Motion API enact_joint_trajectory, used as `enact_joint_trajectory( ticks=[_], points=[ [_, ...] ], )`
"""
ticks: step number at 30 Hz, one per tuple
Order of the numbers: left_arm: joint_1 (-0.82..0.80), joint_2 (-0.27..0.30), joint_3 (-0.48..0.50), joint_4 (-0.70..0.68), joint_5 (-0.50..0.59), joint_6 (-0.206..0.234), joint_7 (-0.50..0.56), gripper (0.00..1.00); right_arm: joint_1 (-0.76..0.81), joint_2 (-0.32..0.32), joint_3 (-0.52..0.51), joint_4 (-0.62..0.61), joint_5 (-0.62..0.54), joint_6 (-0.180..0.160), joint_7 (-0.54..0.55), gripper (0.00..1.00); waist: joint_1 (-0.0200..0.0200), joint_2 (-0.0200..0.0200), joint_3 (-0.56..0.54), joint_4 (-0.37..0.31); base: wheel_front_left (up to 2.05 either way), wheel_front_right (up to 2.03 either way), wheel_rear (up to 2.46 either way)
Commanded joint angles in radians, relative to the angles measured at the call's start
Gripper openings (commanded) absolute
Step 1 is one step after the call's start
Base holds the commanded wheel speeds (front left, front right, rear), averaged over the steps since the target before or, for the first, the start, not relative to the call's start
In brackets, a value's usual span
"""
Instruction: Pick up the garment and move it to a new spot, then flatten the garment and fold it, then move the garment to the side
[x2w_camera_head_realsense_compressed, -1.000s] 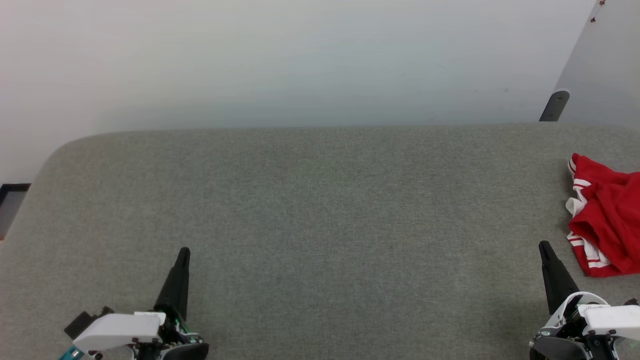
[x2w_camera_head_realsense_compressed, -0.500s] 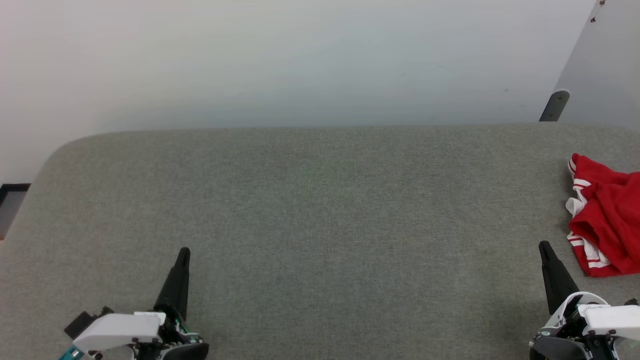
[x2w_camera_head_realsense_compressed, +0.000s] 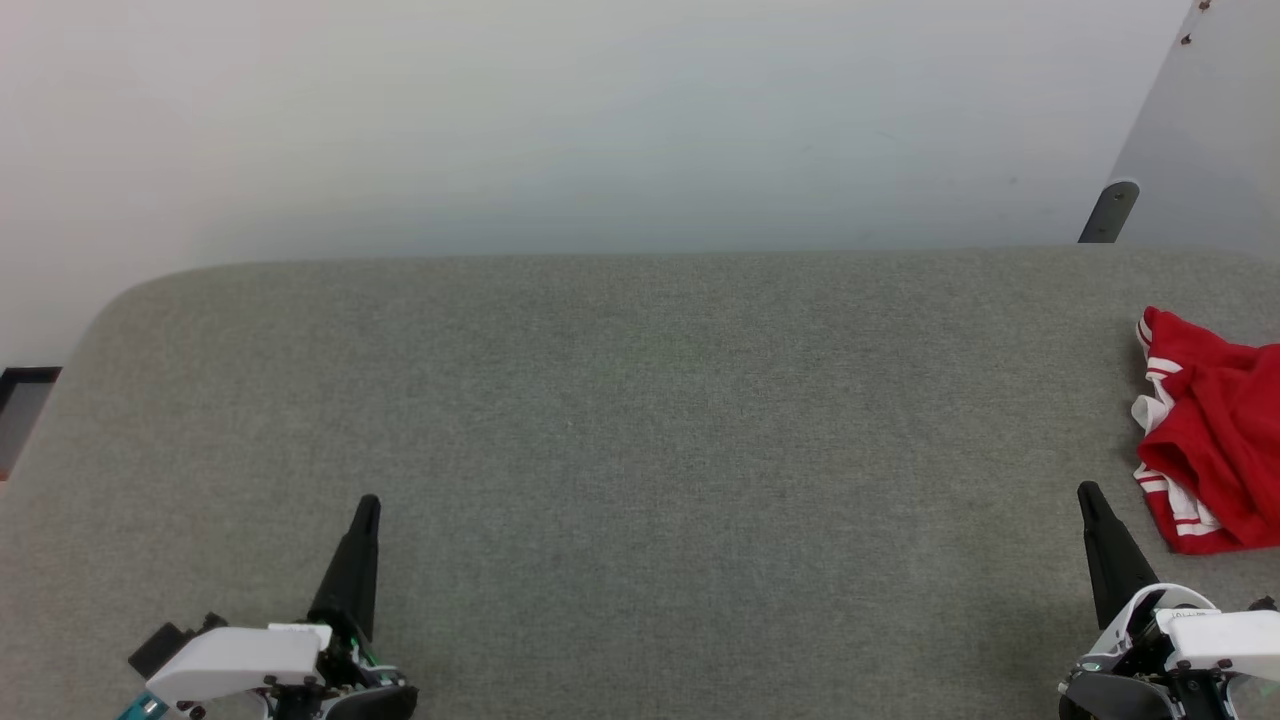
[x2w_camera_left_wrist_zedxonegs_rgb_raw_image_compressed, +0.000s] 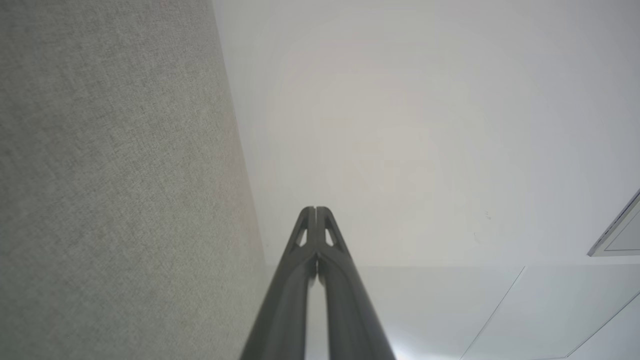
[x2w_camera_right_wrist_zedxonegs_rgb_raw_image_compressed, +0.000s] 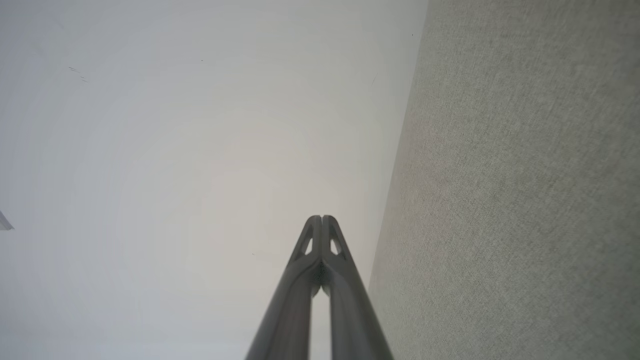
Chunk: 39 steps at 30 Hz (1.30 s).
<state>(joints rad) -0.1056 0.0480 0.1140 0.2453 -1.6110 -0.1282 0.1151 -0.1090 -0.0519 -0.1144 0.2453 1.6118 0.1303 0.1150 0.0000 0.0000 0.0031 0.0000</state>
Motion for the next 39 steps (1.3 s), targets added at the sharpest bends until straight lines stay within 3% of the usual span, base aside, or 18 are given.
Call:
enact_joint_trajectory(
  ticks=[1, 39],
  points=[
    [-0.01, 0.0, 0.001, 0.001, -0.003, -0.005, 0.002, 0.0, -0.003, 0.004, 0.0, 0.0, 0.002, 0.001, 0.002, 0.0, 0.0, 0.0, 0.0, 0.0, 0.0, 0.0, 0.0],
    [-0.01, 0.0, 0.001, 0.001, -0.004, -0.005, 0.001, 0.0, -0.003, 0.004, 0.0, 0.0, 0.002, 0.001, 0.002, 0.0, 0.0, 0.0, 0.0, 0.0, 0.0, 0.0, 0.0]
  ],
)
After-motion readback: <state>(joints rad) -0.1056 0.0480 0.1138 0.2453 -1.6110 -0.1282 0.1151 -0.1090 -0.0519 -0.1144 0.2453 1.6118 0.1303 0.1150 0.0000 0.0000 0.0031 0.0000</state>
